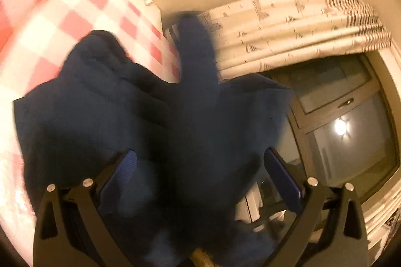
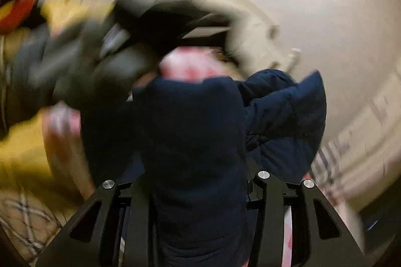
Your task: Fold large clothes
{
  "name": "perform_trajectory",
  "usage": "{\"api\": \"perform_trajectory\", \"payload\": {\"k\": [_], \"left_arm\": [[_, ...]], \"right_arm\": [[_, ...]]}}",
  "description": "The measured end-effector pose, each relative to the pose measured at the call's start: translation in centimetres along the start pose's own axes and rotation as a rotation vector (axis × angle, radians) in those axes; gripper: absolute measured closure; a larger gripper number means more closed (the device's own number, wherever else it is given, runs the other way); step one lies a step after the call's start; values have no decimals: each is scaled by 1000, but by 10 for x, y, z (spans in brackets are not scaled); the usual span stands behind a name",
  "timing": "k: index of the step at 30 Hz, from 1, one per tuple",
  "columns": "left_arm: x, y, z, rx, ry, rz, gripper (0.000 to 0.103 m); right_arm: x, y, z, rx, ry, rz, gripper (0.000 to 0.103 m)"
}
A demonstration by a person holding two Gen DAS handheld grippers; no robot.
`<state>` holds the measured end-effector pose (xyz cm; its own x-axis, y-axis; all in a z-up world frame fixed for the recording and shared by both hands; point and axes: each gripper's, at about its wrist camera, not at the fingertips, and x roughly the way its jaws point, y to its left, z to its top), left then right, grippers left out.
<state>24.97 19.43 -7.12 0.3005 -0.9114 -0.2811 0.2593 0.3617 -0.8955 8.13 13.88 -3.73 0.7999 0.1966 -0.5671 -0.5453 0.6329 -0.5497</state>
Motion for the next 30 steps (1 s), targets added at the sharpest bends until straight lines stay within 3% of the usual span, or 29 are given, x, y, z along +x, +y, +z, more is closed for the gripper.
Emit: {"api": "perform_trajectory", "payload": {"k": [2, 4, 10, 13, 15, 16, 17, 18, 19, 20, 21, 22, 23, 24, 27, 30], "left_arm": [[-5, 15, -2, -28, -2, 1, 2], [-10, 17, 0, -14, 7, -2, 2], [14, -23, 11, 169, 127, 241, 2], [18, -39, 9, 232, 121, 226, 2], [36, -40, 8, 254, 150, 349, 2], [50, -38, 9, 263, 196, 452, 2], [62, -33, 11, 262, 238, 508, 2], [67, -29, 14, 259, 243, 504, 3], [66, -29, 16, 271, 228, 492, 9], [62, -32, 15, 295, 209, 485, 32], [58, -35, 14, 307, 195, 451, 63], [50, -41, 12, 316, 163, 432, 67], [44, -46, 8, 331, 137, 436, 73], [42, -50, 5, 345, 122, 443, 76], [40, -63, 0, 364, 83, 460, 80], [45, -83, 0, 391, 68, 451, 83]], "right_arm": [[17, 18, 3, -24, 20, 25, 59], [23, 40, 5, -122, 24, -40, 59], [25, 51, 3, -185, 33, -80, 59], [25, 44, 3, -155, 28, -67, 59], [25, 43, 3, -153, 20, -74, 59], [25, 44, 3, -152, 18, -78, 58], [25, 45, 3, -151, 16, -77, 54], [23, 46, 2, -153, 12, -79, 53], [20, 45, 0, -159, 9, -87, 52], [13, 43, -3, -164, -5, -90, 46], [-3, 35, -9, -145, -47, -83, 37], [-13, 28, -15, -123, -75, -86, 11], [-30, 14, -28, -69, -113, -122, 6], [-37, 3, -37, -28, -113, -124, 5], [-46, -39, -85, 205, -60, 0, 5], [-37, -57, -118, 386, 8, 48, 5]]}}
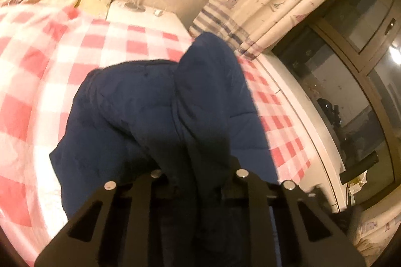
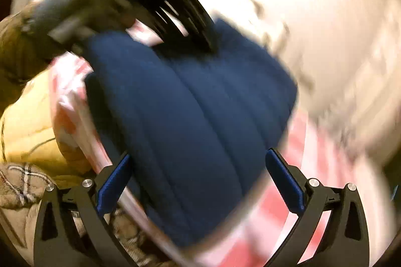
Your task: Fold large clothes
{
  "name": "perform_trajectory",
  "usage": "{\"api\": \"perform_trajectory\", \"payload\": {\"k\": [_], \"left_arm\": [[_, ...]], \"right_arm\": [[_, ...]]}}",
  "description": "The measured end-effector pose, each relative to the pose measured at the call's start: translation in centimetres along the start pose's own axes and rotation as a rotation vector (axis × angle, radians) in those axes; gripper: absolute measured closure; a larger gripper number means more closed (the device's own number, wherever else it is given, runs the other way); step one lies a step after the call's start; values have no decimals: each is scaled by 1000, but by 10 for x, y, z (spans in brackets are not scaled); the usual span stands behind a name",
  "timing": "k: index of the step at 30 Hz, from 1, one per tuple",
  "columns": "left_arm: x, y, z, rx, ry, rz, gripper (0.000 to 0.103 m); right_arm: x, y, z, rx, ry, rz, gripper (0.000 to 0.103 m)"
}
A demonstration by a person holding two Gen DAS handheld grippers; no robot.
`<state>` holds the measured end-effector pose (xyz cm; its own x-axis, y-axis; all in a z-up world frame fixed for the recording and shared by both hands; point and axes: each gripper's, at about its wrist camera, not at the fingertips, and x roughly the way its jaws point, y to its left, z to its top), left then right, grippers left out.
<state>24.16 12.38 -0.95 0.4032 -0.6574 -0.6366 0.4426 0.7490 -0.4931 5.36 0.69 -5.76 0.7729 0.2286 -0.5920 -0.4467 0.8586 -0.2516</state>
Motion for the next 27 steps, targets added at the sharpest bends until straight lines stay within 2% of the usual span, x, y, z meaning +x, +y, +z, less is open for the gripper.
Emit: {"api": "perform_trajectory", "payload": {"k": [2, 4, 8, 11, 13, 15, 16, 18, 20, 21, 23, 25, 26, 27], "left_arm": [[-6, -14, 2, 23, -14, 10, 85], [-15, -26, 5, 40, -29, 16, 87], [-44, -44, 10, 79, -80, 37, 90], [-69, -37, 8, 85, -126, 44, 90], [-74, -9, 0, 52, -129, 50, 90], [-68, 30, -13, -15, -113, 74, 90], [-57, 60, -26, -82, -85, 68, 90], [-42, 95, -51, -154, -97, -17, 86], [-41, 108, -63, -186, -142, -54, 84], [-42, 109, -65, -191, -151, -57, 82], [-43, 106, -67, -174, -163, -20, 77], [-43, 101, -67, -151, -159, 8, 74], [-43, 99, -66, -141, -157, 20, 72], [-43, 99, -67, -138, -157, 30, 68]], "right_arm": [[9, -5, -3, 28, -12, -15, 5], [19, 4, -5, 10, 19, -44, 5], [29, 26, 1, -107, 75, -136, 4], [33, 31, 4, -108, 113, -144, 4], [34, 31, 0, -121, 123, -152, 4], [38, 24, -2, -77, 140, -115, 4], [40, 19, -3, -46, 149, -91, 4], [43, 14, -3, -20, 158, -61, 4], [43, 10, -2, -10, 177, -45, 4], [41, 8, 2, -6, 218, -33, 4], [32, 10, 8, -45, 259, -3, 6], [2, 13, 15, -83, 208, 130, 7], [-15, 10, 22, -73, 152, 188, 9], [-39, 6, 38, -52, 50, 209, 9]]}}
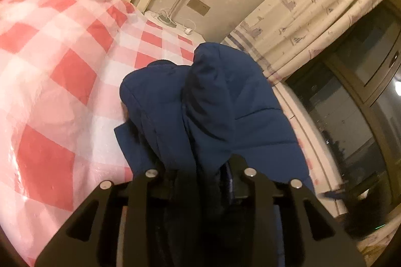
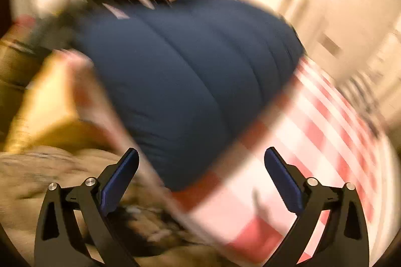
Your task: Fold large clothes
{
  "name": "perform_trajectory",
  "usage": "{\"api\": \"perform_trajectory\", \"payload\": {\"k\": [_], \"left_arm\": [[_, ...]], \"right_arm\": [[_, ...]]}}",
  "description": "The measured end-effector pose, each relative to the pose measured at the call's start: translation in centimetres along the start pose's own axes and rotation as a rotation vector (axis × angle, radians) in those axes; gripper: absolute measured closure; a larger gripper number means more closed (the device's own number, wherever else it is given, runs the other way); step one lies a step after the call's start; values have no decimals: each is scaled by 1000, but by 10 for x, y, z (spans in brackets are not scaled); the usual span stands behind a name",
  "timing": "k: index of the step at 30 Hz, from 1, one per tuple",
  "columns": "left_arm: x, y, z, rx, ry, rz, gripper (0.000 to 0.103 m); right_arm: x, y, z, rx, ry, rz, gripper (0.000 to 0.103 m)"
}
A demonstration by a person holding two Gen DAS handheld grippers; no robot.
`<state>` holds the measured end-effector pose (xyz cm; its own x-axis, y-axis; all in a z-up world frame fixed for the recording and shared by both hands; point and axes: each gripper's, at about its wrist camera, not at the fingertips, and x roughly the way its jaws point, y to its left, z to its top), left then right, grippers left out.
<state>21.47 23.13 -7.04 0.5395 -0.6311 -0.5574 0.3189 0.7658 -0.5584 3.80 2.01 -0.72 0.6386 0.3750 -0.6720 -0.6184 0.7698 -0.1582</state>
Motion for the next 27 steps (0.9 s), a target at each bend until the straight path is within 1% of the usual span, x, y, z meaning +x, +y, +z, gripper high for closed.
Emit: {"api": "perform_trajectory", "payload": {"k": [2, 3, 4, 5, 6, 7, 8, 9, 10, 11, 12, 13, 14, 15, 16, 17, 18, 20, 21, 22, 23, 24, 25, 26, 27], "left_arm": [[-1, 1, -1, -2, -7, 18, 64], [-2, 2, -2, -11, -15, 20, 59], [-4, 4, -2, -21, -25, 31, 54], [-7, 6, -3, -36, -36, 56, 39], [-12, 8, -2, -55, -46, 88, 27], [-22, 10, 0, -82, -61, 125, 26], [-35, 7, 2, -94, -91, 162, 26], [-53, 0, 4, -93, -149, 230, 27], [-80, -21, 7, -50, -257, 335, 28], [-98, -39, 8, 10, -330, 379, 28], [-111, -60, 10, 76, -376, 387, 27], [-120, -87, 13, 149, -400, 368, 27], [-122, -111, 16, 211, -406, 340, 25], [-119, -126, 17, 250, -403, 323, 22], [-107, -143, 19, 299, -381, 314, 20], [-92, -151, 21, 318, -351, 327, 20], [-73, -153, 23, 318, -311, 356, 20], [-16, -133, 24, 280, -200, 464, 20], [23, -107, 20, 258, -119, 580, 18], [45, -89, 14, 246, -77, 603, 14], [50, -72, 12, 206, -91, 565, 13], [46, -64, 15, 154, -89, 527, 13], [40, -56, 18, 102, -84, 494, 13], [39, -54, 17, 100, -83, 492, 13], [41, -56, 16, 108, -82, 495, 12]], "right_arm": [[-20, 2, 21, 7, -117, -20, 9], [-22, 1, 30, 16, -161, -23, 9], [-16, 1, 38, 34, -192, -23, 9], [1, 0, 43, 62, -190, -6, 9], [24, -7, 43, 75, -148, 25, 9], [56, -3, 36, 68, -62, 55, 10], [89, 13, 24, -3, -11, 13, 4], [96, 22, 17, -69, -49, -43, 4], [101, 28, 16, -99, -48, -68, 4], [101, 25, 19, -92, -33, -63, 4], [101, 24, 24, -86, -10, -53, 4], [102, 23, 27, -92, 1, -46, 4], [101, 22, 27, -94, 1, -43, 4], [100, 23, 27, -91, -3, -46, 4], [100, 24, 26, -91, -5, -51, 4], [102, 27, 27, -91, -6, -53, 4], [100, 27, 27, -90, -5, -54, 4], [104, 28, 19, -98, -6, -50, 4], [102, 27, 18, -104, -9, -42, 4], [110, 33, 13, -114, -12, -33, 4], [101, 36, 13, -159, -38, -13, 4], [98, 38, 13, -186, -32, -1, 4], [93, 36, 14, -205, -15, 14, 7], [88, 31, 16, -203, -11, 30, 13], [79, 18, 19, -173, -30, 60, 14]]}}
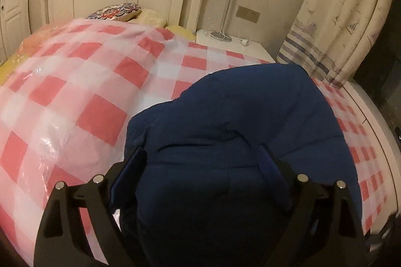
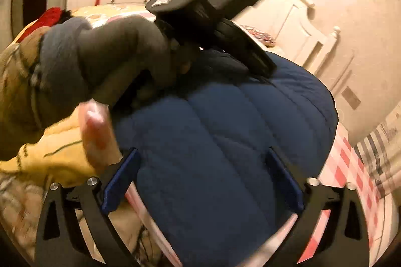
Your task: Fold large clothes
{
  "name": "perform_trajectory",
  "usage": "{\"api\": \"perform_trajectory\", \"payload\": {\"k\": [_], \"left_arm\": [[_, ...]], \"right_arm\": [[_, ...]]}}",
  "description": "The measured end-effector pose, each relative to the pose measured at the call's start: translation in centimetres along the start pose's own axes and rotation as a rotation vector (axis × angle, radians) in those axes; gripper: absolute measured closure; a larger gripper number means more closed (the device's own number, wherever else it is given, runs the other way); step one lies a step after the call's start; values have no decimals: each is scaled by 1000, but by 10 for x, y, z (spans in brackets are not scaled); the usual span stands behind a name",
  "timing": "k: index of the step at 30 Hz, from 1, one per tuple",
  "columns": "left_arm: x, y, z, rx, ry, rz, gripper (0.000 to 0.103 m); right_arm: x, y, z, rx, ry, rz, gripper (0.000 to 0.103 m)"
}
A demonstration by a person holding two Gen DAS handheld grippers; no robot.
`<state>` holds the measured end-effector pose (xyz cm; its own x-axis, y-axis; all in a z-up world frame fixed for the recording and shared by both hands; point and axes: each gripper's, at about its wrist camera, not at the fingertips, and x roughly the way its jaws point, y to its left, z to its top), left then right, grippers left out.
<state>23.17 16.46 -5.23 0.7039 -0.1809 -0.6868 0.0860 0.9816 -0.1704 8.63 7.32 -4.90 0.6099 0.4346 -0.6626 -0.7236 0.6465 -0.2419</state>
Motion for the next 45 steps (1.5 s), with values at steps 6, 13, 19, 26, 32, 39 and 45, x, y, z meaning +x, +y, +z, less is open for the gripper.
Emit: {"api": "perform_trajectory", "payload": {"k": [6, 13, 19, 26, 32, 39, 45], "left_arm": [[-1, 5, -2, -23, -9, -32, 12], [-3, 11, 1, -30, -20, -36, 12], [-7, 23, 3, -98, 5, -39, 7], [-34, 31, 4, -67, -7, 128, 7], [-14, 33, -8, -60, 7, 146, 4], [-12, 42, -12, -95, 4, 105, 3], [-8, 49, -13, -122, 25, 79, 3]], "right_arm": [[-20, -132, 37, 344, -180, -102, 30], [133, -216, 61, 481, 146, -60, 32], [171, -213, 46, 480, 219, -5, 31], [172, -219, 45, 480, 219, -22, 31], [165, -211, 62, 439, 293, -100, 29], [143, -184, 120, 369, 170, -58, 29], [206, -171, 117, 317, 403, -52, 28]]}}
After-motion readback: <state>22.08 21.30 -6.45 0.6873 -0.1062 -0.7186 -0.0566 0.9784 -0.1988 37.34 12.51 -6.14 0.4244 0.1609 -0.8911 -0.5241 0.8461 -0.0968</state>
